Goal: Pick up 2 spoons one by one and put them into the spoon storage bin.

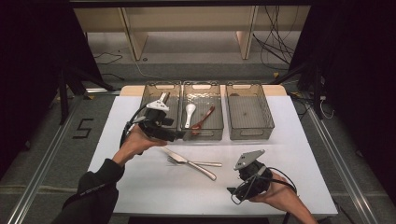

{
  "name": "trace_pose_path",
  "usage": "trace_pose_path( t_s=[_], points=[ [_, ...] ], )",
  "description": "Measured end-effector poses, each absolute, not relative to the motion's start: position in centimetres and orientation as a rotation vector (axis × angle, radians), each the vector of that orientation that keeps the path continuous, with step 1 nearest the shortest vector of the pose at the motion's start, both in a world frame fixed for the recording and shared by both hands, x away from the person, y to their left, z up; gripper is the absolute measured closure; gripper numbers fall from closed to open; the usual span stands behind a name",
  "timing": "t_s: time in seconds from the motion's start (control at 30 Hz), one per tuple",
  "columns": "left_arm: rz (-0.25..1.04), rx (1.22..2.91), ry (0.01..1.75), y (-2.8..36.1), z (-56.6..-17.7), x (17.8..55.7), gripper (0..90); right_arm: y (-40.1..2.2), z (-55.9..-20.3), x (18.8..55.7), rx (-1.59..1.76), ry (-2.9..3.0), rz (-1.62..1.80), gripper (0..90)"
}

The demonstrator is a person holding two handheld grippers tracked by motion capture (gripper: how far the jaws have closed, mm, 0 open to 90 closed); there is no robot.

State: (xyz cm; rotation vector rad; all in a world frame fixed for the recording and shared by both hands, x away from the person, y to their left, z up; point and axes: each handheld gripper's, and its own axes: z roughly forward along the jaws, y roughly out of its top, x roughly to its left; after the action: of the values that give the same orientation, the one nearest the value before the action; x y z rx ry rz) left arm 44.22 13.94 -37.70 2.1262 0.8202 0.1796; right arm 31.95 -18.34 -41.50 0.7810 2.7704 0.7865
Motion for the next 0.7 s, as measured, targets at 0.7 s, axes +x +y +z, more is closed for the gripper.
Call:
trace_pose_path(
  t_s=[0.7],
  points=[
    [0.149,2.078,0.827,15.9,-39.4,38.7,21.4,-17.3,-41.7,32.4,0.771,2.754,0.794,24.7]
  ],
)
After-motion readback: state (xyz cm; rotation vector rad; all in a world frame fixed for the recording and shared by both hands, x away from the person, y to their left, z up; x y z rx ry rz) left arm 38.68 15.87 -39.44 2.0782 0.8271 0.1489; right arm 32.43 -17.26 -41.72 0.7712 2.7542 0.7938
